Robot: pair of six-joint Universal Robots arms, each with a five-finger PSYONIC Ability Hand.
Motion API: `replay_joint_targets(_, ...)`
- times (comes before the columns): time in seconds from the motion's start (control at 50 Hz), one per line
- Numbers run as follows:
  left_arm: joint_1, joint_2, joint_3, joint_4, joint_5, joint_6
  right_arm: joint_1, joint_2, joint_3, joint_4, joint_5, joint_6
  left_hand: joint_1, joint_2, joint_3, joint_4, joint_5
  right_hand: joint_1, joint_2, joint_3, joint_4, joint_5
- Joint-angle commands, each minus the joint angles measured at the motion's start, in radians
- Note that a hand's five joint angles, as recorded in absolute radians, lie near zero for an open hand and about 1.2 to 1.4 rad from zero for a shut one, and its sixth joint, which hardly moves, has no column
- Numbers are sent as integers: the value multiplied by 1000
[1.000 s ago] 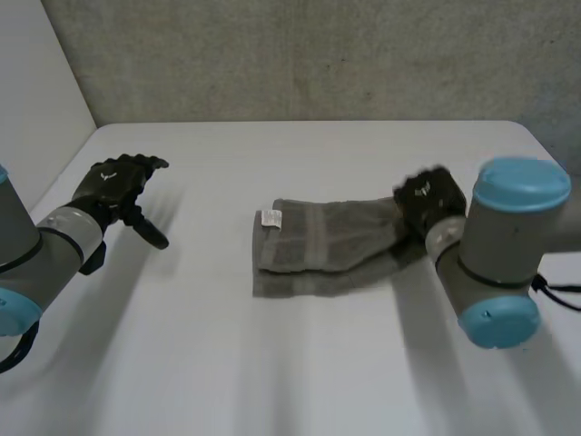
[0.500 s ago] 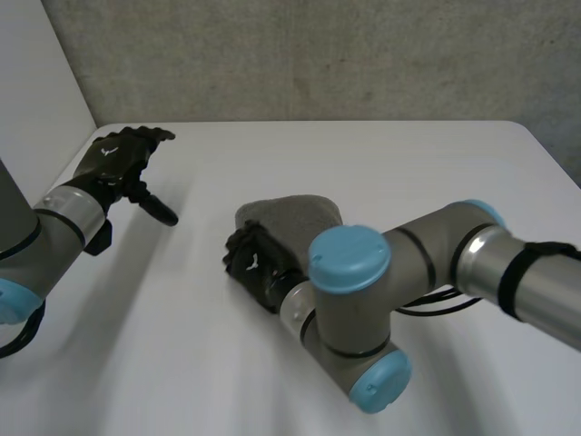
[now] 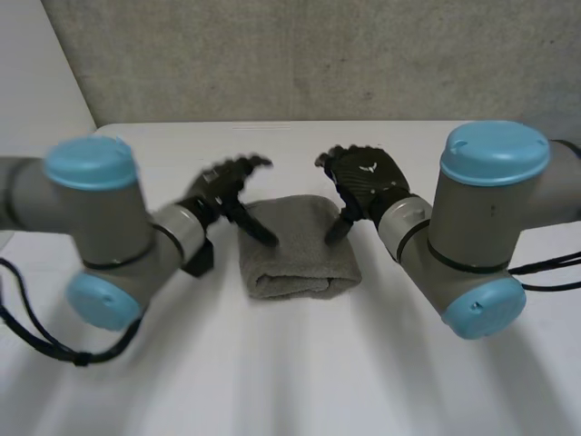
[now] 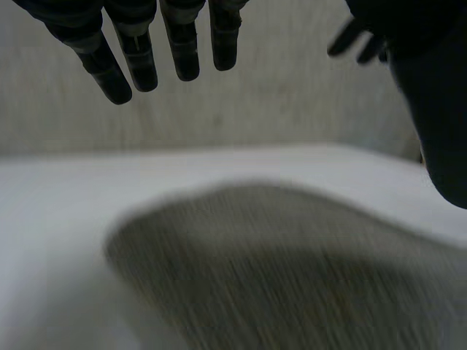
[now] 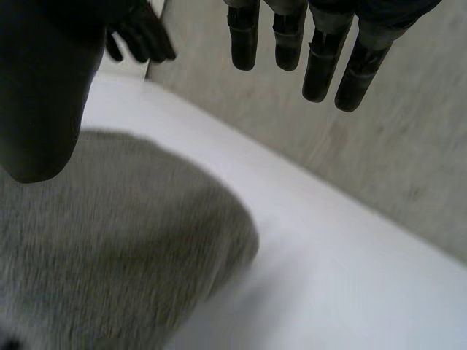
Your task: Fold the towel.
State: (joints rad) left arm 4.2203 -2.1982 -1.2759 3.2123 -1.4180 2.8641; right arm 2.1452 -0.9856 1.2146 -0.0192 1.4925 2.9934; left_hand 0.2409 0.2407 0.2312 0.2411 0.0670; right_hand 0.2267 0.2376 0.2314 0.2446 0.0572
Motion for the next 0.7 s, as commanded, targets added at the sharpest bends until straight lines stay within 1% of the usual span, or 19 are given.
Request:
replay_joint_targets(0.02,-52,-146,58,-98,-108,27,-21,139,-90,104,-9,-5,-48,-48,-38,-48,-49,-52,-63,-57,-70,-57)
replay_joint_targets(0.1,-54,-167,63,-104,-134,84,-22,186,-116,143,-9,-7,-51,-51,-41,-51,-51,-52,-63,-57,-70,-57)
replay_joint_targets(0.22,-54,-133,56,-104,-136,104,-18,171,-116,159,-21,-4,-54,-54,-44,-54,-54,-52,-63,-57,-70,-57)
replay_joint_targets(0.26,-55,-71,49,-104,-128,103,-13,121,-106,159,-37,-4,-54,-54,-44,-54,-54,-52,-63,-57,-70,-57)
replay_joint_targets(0.28,-56,-71,49,-104,-128,103,-13,120,-106,159,-37,-4,-54,-54,-44,-54,-54,-52,-63,-57,-70,-57)
replay_joint_targets(0.32,-54,-6,37,-103,-127,101,-13,41,-93,159,-51,4,-54,-54,-44,-54,-54,-52,-63,-57,-70,-57)
replay_joint_targets(0.34,-54,-6,36,-103,-127,101,-13,41,-93,159,-51,4,-54,-54,-44,-54,-54,-52,-63,-57,-70,-57)
replay_joint_targets(0.36,-52,27,33,-103,-125,98,-13,1,-87,159,-52,9,-54,-54,-44,-54,-54,-52,-63,-57,-70,-57)
replay_joint_targets(0.38,-52,28,33,-103,-125,98,-13,1,-87,159,-52,9,-54,-54,-44,-54,-54,-52,-63,-57,-70,-57)
replay_joint_targets(0.42,-49,101,30,-104,-127,96,-24,-73,-76,156,-44,28,-54,-54,-44,-54,-54,-52,-63,-57,-70,-57)
replay_joint_targets(0.44,-49,101,30,-104,-127,96,-24,-73,-76,156,-44,29,-54,-54,-44,-54,-54,-52,-63,-57,-70,-57)
replay_joint_targets(0.48,-42,171,32,-104,-134,96,-27,-157,-70,154,-34,58,-54,-54,-44,-54,-54,-52,-63,-57,-70,-57)
replay_joint_targets(0.5,-42,172,32,-104,-134,96,-27,-157,-70,154,-34,58,-54,-54,-44,-54,-54,-52,-63,-57,-70,-57)
replay_joint_targets(0.52,-37,207,33,-107,-136,100,-33,-204,-73,156,-25,71,-54,-54,-44,-54,-54,-52,-63,-57,-70,-57)
replay_joint_targets(0.54,-37,207,33,-107,-136,100,-33,-205,-73,156,-25,72,-54,-54,-44,-54,-54,-52,-63,-57,-70,-57)
replay_joint_targets(0.58,-16,283,32,-117,-142,106,-77,-286,-76,160,18,90,-54,-54,-44,-54,-54,-52,-63,-57,-70,-57)
replay_joint_targets(0.6,-16,284,32,-117,-142,106,-77,-286,-76,160,18,90,-54,-54,-44,-54,-54,-52,-63,-57,-70,-57)
replay_joint_targets(0.64,18,359,35,-141,-159,109,-116,-338,-83,169,72,88,-54,-54,-44,-54,-54,-52,-63,-57,-70,-57)
replay_joint_targets(0.7,33,393,46,-163,-167,110,-125,-357,-89,185,95,81,-54,-54,-44,-54,-54,-52,-63,-57,-70,-57)
